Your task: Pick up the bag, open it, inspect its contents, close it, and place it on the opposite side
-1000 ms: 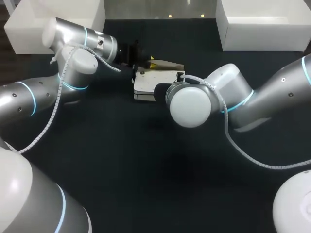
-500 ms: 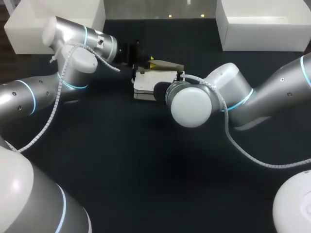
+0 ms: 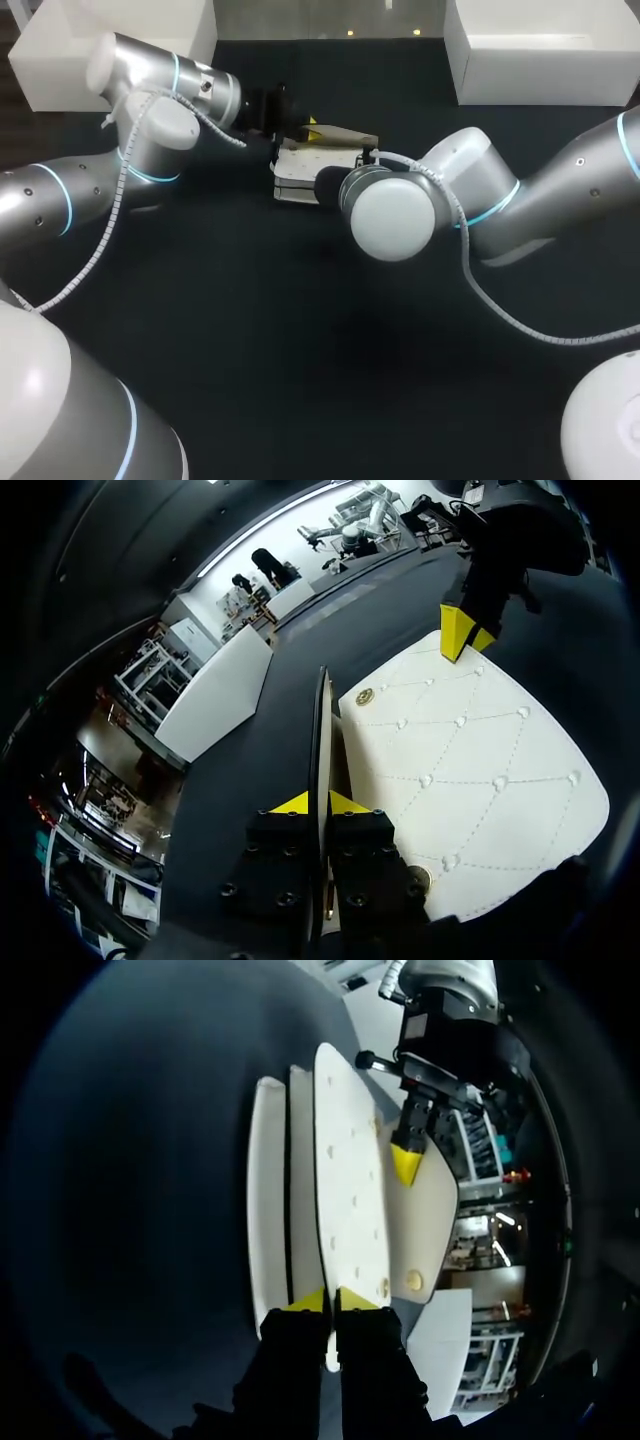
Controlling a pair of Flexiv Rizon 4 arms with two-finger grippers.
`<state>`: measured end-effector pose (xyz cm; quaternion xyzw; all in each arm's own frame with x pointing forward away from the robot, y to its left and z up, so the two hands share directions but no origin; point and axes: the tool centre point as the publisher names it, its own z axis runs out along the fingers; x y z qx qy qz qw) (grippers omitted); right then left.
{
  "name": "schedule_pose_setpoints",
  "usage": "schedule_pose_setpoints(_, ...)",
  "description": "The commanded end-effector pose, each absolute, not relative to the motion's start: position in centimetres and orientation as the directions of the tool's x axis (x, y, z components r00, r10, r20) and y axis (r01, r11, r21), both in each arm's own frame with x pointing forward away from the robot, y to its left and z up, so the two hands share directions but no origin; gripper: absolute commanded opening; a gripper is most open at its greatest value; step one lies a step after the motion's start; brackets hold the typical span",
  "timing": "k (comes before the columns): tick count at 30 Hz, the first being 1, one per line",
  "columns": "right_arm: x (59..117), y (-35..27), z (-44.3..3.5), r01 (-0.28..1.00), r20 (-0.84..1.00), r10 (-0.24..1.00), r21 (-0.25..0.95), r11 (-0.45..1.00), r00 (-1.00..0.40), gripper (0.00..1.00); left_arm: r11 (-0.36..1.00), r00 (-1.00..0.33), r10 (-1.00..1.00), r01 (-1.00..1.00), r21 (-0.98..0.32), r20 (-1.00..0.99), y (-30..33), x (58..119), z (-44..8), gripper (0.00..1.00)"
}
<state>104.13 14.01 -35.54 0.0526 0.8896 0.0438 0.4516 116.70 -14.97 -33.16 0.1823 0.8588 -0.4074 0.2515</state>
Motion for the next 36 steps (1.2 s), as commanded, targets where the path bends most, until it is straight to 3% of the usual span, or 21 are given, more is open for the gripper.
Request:
schedule_pose_setpoints(1,104.1,13.9,-35.9,0.041,-0.805,0.133,0.134,0.99,-0.578,0.0,0.59,-0.802,0.107,0.527,-0.612,-0.587,-14.8,116.6,-33.3,0.0)
schedule_pose_setpoints(12,103.9,13.9,-36.0,0.048,-0.801,0.142,0.141,0.989,-0.582,0.0,0.546,-0.741,0.125,0.607,-0.578,-0.66,-14.6,115.1,-33.0,0.0)
schedule_pose_setpoints(21,103.9,13.9,-36.0,0.048,-0.801,0.142,0.141,0.989,-0.582,0.0,0.569,-0.622,0.142,0.688,-0.451,-0.77,-14.7,113.0,-33.3,0.0)
schedule_pose_setpoints(30,103.9,13.9,-36.0,0.048,-0.801,0.142,0.141,0.989,-0.582,0.0,0.576,-0.658,0.12,0.656,-0.488,-0.743,-14.3,113.0,-32.8,0.0)
schedule_pose_setpoints(32,103.9,13.9,-36.0,0.048,-0.801,0.142,0.141,0.989,-0.582,0.0,0.57,-0.673,0.112,0.646,-0.507,-0.731,-14.3,113.1,-32.6,0.23)
schedule_pose_setpoints(36,103.9,13.9,-36.0,0.048,-0.801,0.142,0.141,0.989,-0.582,0.0,0.555,-0.711,0.094,0.619,-0.556,-0.697,-14.2,113.4,-32.0,0.37)
